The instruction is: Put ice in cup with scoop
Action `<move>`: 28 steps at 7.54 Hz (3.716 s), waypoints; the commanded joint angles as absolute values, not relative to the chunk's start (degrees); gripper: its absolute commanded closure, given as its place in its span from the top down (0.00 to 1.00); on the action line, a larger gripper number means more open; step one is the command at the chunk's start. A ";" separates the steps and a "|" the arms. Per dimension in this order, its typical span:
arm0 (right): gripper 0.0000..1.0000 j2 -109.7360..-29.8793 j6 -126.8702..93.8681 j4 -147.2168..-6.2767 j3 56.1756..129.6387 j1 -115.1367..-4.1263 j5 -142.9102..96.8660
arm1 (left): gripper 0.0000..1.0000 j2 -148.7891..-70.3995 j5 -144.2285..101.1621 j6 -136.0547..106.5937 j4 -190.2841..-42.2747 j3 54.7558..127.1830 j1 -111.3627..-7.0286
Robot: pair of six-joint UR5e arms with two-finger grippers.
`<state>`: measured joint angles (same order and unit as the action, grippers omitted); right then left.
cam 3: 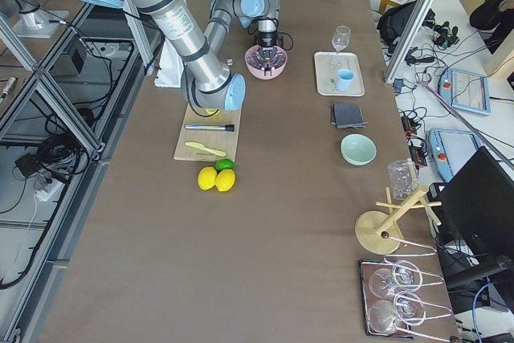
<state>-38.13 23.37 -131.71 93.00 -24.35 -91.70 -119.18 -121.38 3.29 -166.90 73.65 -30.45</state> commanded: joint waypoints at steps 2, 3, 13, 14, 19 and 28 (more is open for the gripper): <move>0.00 -43.41 18.28 -128.07 99.13 -24.35 -92.81 | 0.98 -119.18 -121.38 3.25 -166.90 73.56 -30.41; 0.00 -44.55 18.28 -126.93 100.27 -24.35 -92.90 | 0.98 -119.18 -121.38 3.34 -166.99 73.56 -30.41; 0.00 -50.44 6.94 -115.05 104.76 -24.43 -96.94 | 0.98 -119.27 -121.38 3.34 -166.90 73.22 -30.32; 0.00 -51.23 5.90 -114.96 106.07 -24.43 -97.03 | 0.98 -119.27 -121.38 3.43 -166.90 73.21 -30.32; 0.00 -56.06 2.38 -111.19 115.29 -24.43 -97.29 | 0.98 -119.18 -121.38 3.43 -166.90 73.13 -30.32; 0.00 -67.06 -12.57 -90.42 122.62 -28.64 -101.95 | 0.98 -116.81 -128.47 3.08 -162.89 74.88 -39.44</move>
